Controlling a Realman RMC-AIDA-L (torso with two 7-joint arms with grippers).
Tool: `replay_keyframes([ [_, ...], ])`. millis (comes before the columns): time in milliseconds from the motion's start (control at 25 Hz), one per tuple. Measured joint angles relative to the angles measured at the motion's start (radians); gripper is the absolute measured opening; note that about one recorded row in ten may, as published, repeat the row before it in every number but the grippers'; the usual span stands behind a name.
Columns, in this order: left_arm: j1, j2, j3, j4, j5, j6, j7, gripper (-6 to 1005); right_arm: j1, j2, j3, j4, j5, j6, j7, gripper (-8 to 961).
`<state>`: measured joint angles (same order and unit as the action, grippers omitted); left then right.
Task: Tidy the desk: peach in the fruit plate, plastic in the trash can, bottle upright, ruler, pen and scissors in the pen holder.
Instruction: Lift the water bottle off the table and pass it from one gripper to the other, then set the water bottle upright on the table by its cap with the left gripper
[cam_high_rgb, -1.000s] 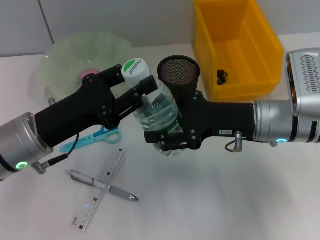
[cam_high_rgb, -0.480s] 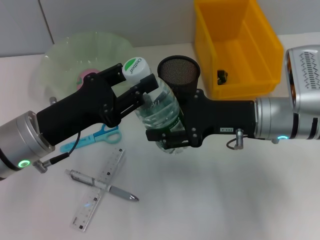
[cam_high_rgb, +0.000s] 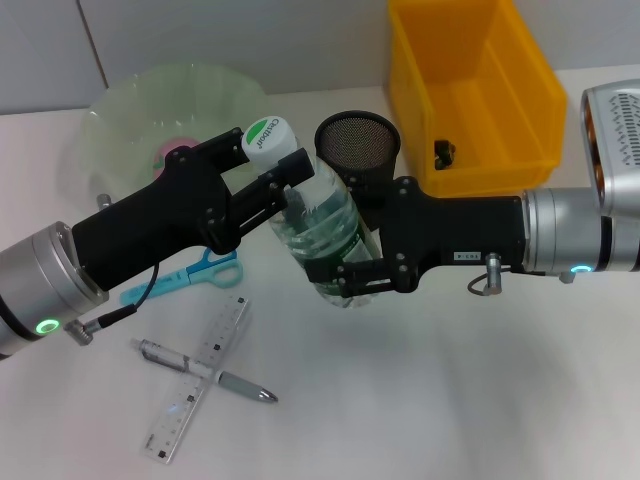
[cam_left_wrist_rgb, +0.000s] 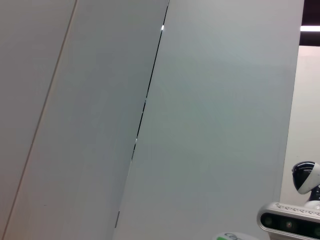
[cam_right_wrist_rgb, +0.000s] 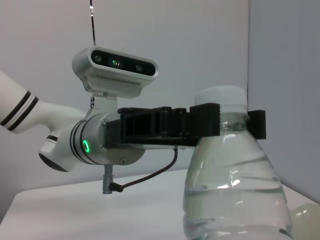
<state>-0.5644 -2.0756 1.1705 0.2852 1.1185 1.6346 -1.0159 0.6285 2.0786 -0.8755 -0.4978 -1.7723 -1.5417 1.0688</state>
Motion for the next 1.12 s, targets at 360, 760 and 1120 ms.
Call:
replay_keyframes([
  [360, 0.0, 0.0, 0.0, 0.0, 0.0, -0.01, 0.002, 447, -0.015, 0.0, -0.011, -0.036, -0.002, -0.002, 0.036, 816],
  [760, 0.001, 0.0, -0.004, 0.0, 0.0, -0.009, 0.001, 447, -0.035, -0.001, -0.036, -0.089, -0.003, -0.013, 0.079, 816],
  [1120, 0.002, 0.002, -0.01, 0.003, 0.0, -0.004, -0.004, 444, -0.071, -0.003, -0.034, -0.148, -0.003, -0.023, 0.122, 816],
])
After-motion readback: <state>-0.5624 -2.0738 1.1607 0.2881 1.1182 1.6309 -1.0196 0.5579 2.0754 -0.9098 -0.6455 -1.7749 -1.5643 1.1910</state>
